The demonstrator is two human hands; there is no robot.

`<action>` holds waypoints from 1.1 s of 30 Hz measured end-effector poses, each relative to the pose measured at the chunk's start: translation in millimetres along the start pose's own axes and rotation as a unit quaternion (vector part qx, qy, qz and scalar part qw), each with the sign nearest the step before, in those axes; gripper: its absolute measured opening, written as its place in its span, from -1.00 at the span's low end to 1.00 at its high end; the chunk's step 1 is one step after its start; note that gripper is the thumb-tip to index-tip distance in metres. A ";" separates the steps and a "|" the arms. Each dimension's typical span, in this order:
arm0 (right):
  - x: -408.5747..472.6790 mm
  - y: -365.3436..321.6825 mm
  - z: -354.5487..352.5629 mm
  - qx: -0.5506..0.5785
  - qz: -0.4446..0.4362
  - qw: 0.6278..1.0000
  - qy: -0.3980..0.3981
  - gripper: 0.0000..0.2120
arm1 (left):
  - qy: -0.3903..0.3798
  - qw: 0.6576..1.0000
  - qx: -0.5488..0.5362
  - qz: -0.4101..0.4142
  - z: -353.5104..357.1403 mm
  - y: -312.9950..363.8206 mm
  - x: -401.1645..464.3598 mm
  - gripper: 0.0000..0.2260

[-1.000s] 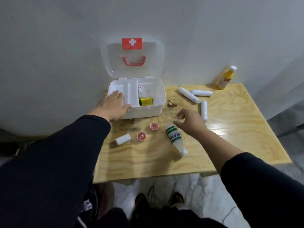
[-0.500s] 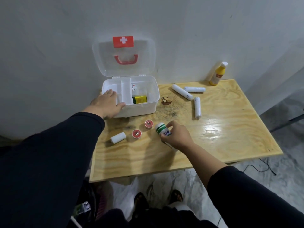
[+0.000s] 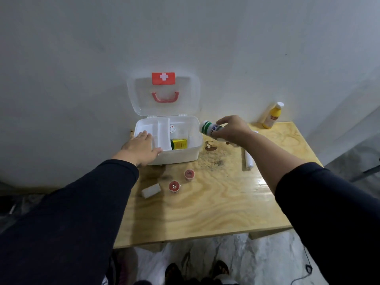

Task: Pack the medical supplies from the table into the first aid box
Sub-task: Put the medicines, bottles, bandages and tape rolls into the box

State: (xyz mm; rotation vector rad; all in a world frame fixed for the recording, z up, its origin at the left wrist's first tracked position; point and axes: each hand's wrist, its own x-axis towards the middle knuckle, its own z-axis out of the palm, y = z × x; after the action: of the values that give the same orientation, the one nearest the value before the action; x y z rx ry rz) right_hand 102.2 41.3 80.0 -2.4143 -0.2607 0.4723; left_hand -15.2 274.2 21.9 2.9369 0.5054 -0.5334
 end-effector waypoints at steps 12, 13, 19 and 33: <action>26.6 -51.7 43.4 -0.163 -0.118 0.980 -0.003 -0.59 | -0.008 1.000 -0.003 -0.005 -3.7 2.2 -4.2 -0.34; 26.8 -52.6 50.7 -0.160 -0.119 0.980 -0.010 -0.59 | -0.008 1.000 -0.004 -0.006 -4.1 2.7 -4.6 -0.34; 28.5 -51.8 92.8 -0.160 -0.125 0.979 -0.029 -0.60 | -0.010 1.000 -0.007 -0.003 -4.2 2.5 -2.5 -0.33; 31.6 -48.4 55.4 -0.136 -0.125 0.978 -0.095 -0.44 | -0.001 1.000 -0.009 -0.002 -32.4 9.7 2.4 -0.31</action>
State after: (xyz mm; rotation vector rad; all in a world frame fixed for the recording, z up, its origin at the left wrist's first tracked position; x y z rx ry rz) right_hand 105.9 119.4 62.5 -2.5522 -0.7456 0.5828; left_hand 0.6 271.3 51.7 2.9181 0.5141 -0.5292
